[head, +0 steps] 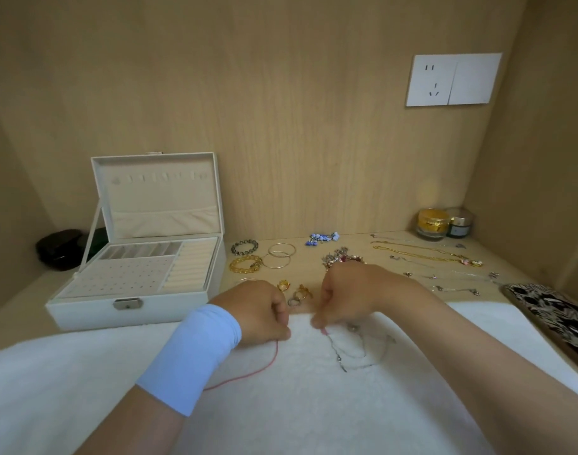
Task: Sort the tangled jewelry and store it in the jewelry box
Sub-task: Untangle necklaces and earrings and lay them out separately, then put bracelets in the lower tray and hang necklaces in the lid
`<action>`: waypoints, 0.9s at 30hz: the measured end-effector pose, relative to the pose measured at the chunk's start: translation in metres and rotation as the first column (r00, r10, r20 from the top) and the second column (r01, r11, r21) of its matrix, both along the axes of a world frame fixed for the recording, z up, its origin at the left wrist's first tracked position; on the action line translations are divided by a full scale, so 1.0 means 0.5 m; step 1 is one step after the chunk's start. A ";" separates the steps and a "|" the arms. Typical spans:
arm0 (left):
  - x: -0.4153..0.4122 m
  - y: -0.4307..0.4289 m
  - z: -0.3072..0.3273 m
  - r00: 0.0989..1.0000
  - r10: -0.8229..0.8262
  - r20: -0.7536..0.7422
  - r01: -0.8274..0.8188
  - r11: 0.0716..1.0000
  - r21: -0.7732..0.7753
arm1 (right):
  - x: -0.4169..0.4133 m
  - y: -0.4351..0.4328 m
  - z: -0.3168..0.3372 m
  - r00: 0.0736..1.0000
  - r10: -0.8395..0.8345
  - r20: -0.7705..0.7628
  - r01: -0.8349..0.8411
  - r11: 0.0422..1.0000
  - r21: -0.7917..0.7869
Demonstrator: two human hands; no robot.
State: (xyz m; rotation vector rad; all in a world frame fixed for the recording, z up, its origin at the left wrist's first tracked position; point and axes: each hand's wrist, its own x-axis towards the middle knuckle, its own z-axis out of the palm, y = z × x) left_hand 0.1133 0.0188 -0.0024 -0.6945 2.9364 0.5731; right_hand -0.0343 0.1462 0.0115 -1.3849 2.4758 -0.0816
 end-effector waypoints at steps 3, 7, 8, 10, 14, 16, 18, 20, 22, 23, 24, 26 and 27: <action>0.007 -0.002 -0.001 1.000 0.000 -0.025 0.001 0.999 0.041 | 0.000 0.004 -0.005 0.996 -0.007 0.088 0.013 0.998 -0.069; 0.012 -0.014 -0.006 0.988 0.026 -0.150 -0.015 0.997 0.079 | -0.006 0.003 -0.004 0.984 -0.001 0.177 0.041 0.974 -0.221; 0.011 -0.015 -0.006 0.973 0.052 -0.226 -0.022 0.991 0.133 | -0.003 0.002 0.000 0.977 0.014 0.212 0.046 0.960 -0.275; 0.006 -0.016 -0.007 0.935 0.080 -0.345 0.008 0.969 0.246 | 0.005 -0.004 0.012 0.958 0.049 0.284 0.060 0.930 -0.363; -0.004 -0.018 0.014 0.858 0.146 -0.492 0.093 0.899 0.429 | 0.014 -0.019 0.036 0.909 0.107 0.402 0.108 0.872 -0.477; 0.001 -0.024 0.028 0.820 0.200 -0.536 0.129 0.848 0.514 | 0.014 -0.027 0.039 0.891 0.109 0.440 0.149 0.846 -0.513; 0.009 -0.032 0.037 0.802 0.212 -0.558 0.167 0.817 0.551 | 0.022 -0.037 0.040 0.830 0.143 0.540 0.229 0.794 -0.563; 0.015 -0.035 0.047 0.787 0.259 -0.560 0.189 0.763 0.618 | 0.032 -0.044 0.044 0.685 0.221 0.695 0.352 0.735 -0.580; 0.021 -0.041 0.062 0.765 0.332 -0.552 0.184 0.709 0.681 | 0.042 -0.054 0.055 0.472 0.325 0.819 0.446 0.713 -0.540; 0.026 -0.046 0.071 0.756 0.355 -0.550 0.182 0.693 0.698 | 0.048 -0.062 0.061 0.361 0.369 0.857 0.477 0.716 -0.509; 0.030 -0.048 0.079 0.750 0.370 -0.548 0.186 0.678 0.712 | 0.053 -0.067 0.066 0.275 0.397 0.876 0.497 0.721 -0.482; 0.038 -0.061 0.097 0.745 0.408 -0.528 0.189 0.631 0.753 | 0.061 -0.081 0.078 0.192 0.407 0.893 0.499 0.743 -0.446; 0.045 -0.070 0.107 0.754 0.426 -0.499 0.179 0.599 0.781 | 0.065 -0.086 0.085 0.200 0.394 0.897 0.480 0.759 -0.440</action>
